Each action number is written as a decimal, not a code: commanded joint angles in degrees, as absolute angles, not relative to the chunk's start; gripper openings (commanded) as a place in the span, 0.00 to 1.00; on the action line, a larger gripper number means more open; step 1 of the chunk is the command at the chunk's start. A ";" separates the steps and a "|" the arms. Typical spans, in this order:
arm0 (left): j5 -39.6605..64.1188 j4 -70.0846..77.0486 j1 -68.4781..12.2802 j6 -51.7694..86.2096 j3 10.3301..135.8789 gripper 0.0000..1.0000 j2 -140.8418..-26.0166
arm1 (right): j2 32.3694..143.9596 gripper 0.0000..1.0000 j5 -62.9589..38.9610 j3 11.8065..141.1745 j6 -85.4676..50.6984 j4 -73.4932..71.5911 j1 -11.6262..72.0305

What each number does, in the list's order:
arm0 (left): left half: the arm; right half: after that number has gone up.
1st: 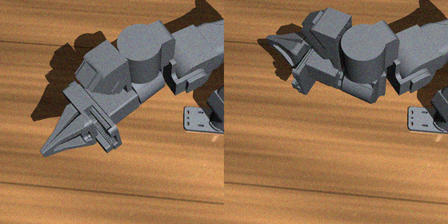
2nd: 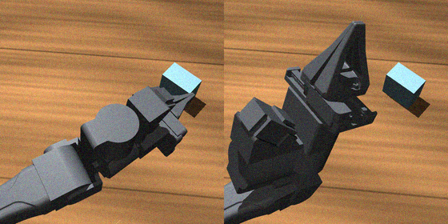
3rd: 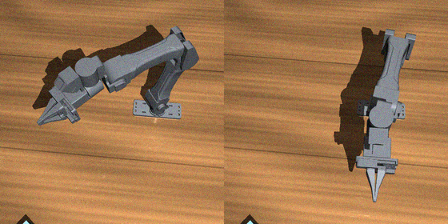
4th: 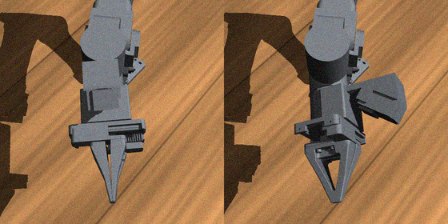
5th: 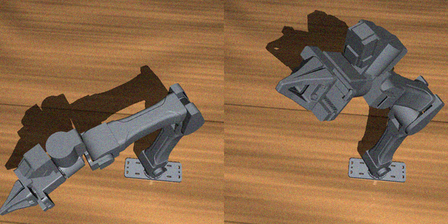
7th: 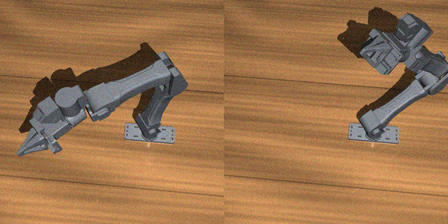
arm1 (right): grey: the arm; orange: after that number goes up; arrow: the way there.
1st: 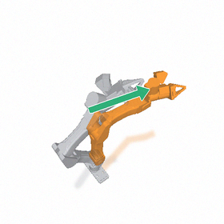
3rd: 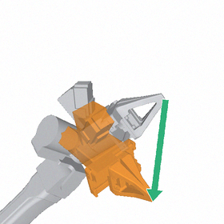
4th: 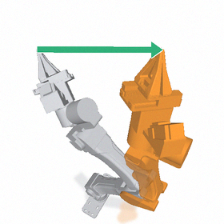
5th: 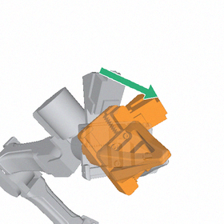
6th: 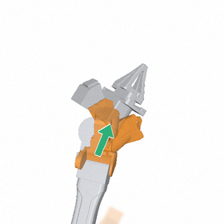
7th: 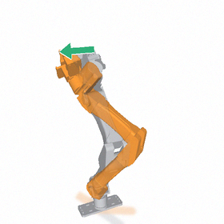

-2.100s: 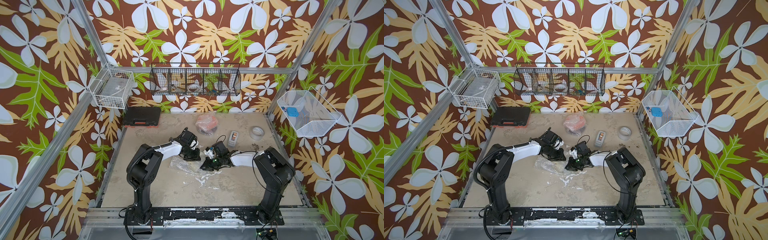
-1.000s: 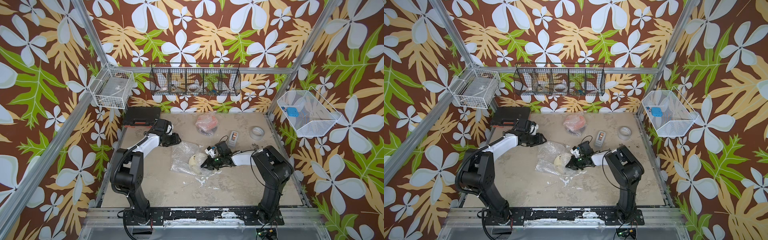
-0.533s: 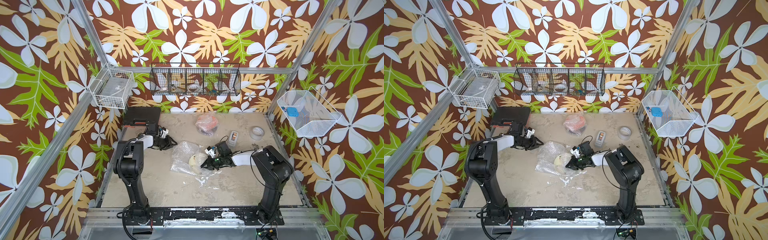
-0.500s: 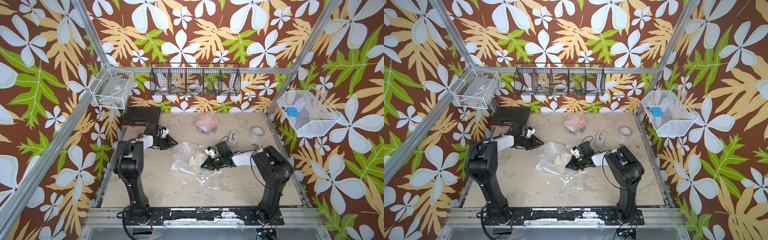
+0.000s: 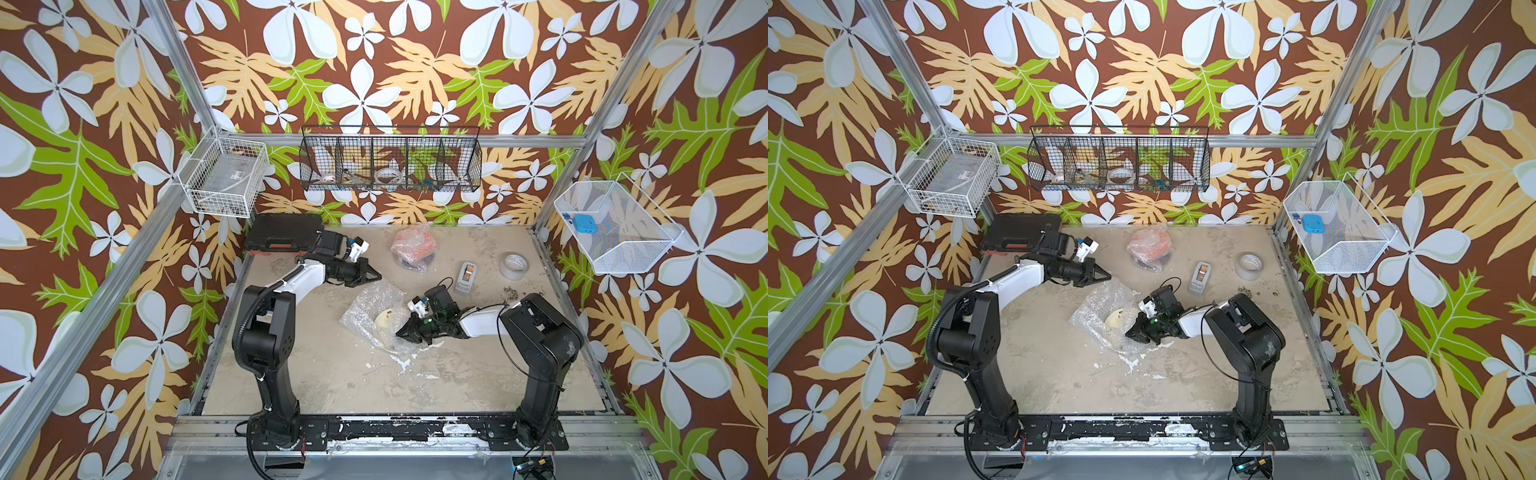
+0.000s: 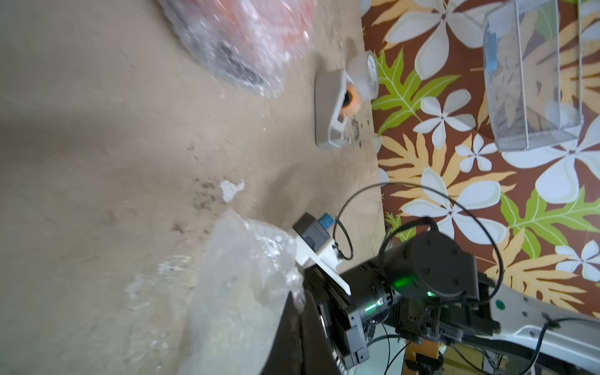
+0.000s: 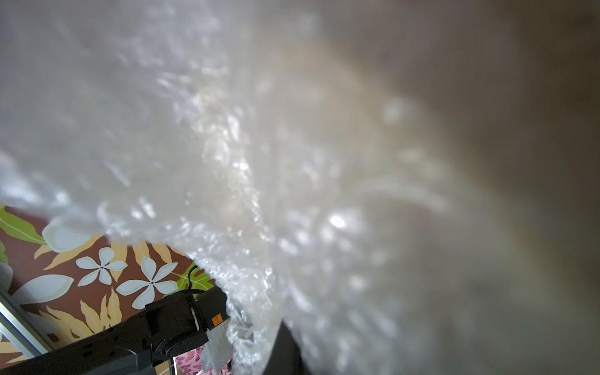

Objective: Wrap dinner plates in bubble wrap
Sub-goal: Wrap the plate in the bubble wrap.

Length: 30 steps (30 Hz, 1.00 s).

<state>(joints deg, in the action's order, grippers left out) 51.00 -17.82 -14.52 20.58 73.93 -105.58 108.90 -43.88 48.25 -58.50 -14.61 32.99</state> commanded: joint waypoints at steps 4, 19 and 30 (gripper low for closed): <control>50.71 -12.53 -22.62 26.95 59.47 0.00 -98.64 | 110.85 0.00 -39.93 48.74 -59.96 -13.88 31.73; 48.05 5.04 -29.88 37.75 46.92 0.00 -108.34 | 110.19 0.00 -41.22 47.20 -60.43 -15.13 31.99; 35.72 -12.03 -29.27 27.03 48.82 0.00 -111.27 | 96.71 0.08 -34.50 51.48 -47.16 2.28 28.25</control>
